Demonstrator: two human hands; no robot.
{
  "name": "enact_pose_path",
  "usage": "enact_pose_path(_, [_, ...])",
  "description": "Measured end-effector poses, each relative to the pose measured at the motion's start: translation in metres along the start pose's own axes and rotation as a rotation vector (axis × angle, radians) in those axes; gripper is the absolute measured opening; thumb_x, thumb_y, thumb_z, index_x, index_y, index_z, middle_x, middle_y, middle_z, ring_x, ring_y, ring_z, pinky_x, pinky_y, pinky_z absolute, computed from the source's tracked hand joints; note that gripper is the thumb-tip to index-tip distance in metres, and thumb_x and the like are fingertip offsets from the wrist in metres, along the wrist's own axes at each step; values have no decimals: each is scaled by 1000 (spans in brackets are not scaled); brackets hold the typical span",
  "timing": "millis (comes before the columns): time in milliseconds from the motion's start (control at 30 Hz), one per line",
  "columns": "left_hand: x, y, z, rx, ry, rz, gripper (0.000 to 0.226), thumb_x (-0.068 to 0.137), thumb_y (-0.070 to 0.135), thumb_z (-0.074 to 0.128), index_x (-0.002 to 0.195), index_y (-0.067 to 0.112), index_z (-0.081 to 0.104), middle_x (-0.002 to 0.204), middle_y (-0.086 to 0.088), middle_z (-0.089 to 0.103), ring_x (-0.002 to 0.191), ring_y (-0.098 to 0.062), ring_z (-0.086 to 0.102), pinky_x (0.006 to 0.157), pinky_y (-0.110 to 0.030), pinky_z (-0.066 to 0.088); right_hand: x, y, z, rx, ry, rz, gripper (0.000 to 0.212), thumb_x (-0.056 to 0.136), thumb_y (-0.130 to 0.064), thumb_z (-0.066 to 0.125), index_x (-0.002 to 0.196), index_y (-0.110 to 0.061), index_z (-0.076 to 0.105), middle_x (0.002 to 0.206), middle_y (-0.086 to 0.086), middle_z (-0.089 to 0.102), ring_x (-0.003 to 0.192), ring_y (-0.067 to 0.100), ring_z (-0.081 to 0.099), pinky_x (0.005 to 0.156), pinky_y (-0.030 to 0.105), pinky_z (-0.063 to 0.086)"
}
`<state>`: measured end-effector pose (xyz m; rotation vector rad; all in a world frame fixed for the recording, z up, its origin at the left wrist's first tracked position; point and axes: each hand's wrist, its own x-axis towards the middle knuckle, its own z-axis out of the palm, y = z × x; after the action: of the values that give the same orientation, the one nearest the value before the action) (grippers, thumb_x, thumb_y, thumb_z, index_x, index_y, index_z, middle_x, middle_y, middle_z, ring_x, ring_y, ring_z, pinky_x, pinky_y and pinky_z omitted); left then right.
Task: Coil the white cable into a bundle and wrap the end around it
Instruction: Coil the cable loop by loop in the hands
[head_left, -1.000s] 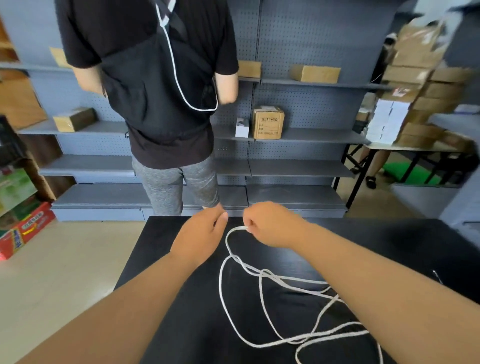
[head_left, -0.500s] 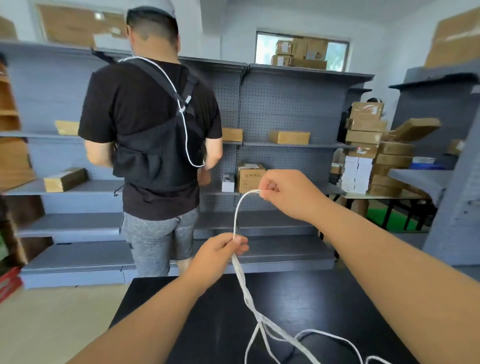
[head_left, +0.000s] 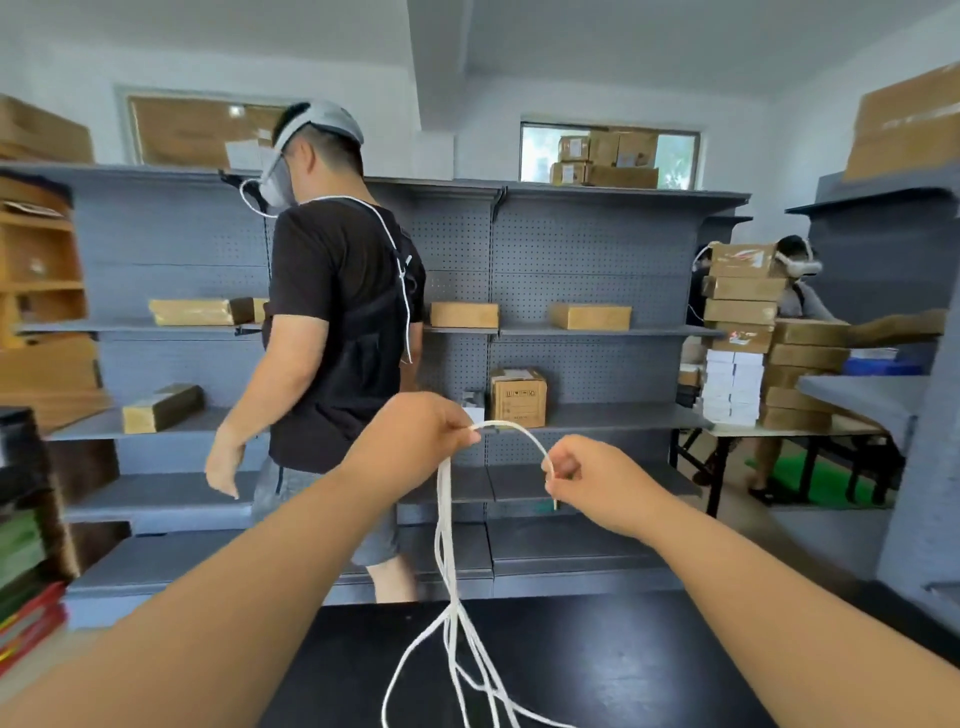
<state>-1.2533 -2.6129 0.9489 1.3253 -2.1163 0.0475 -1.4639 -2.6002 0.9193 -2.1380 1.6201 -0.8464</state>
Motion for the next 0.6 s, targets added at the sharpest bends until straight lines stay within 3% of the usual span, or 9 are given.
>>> enact_pose_path(133, [-1, -2, 1, 72, -74, 66, 16, 88, 34, 60, 82, 20, 64, 78, -2, 66, 77, -19, 60, 77, -39, 49, 0, -18, 5, 89, 12, -73, 17, 88, -33, 57, 101, -22, 60, 92, -9, 62, 83, 8, 56, 67, 20, 42])
enact_pose_path(233, [-12, -3, 8, 31, -39, 62, 16, 89, 30, 59, 85, 15, 63, 79, -4, 65, 76, -21, 58, 76, -36, 48, 2, -27, 10, 9, 7, -148, 23, 92, -32, 50, 79, -18, 63, 75, -8, 62, 64, 6, 51, 58, 21, 36])
enact_pose_path(333, [-26, -8, 19, -26, -64, 5, 13, 89, 29, 59, 91, 18, 64, 78, 4, 61, 74, -13, 56, 74, -28, 46, 3, -29, 10, 121, 53, -146, 24, 93, -25, 49, 76, -18, 64, 66, -9, 60, 57, 6, 47, 59, 22, 39])
enact_pose_path(467, [-41, -27, 34, 128, -268, -62, 14, 92, 28, 53, 95, 18, 63, 89, 1, 65, 86, -15, 57, 80, -28, 46, 8, -27, -3, 333, 217, -77, 23, 93, -20, 50, 85, -13, 69, 66, -2, 62, 56, 7, 46, 59, 21, 38])
enact_pose_path(600, [-51, -52, 41, 353, -541, -211, 14, 90, 23, 46, 91, 17, 59, 91, -3, 63, 92, -24, 59, 78, -33, 46, 13, -28, -20, 330, 290, -83, 23, 94, -20, 49, 86, -13, 70, 65, 0, 60, 52, 7, 44, 54, 21, 37])
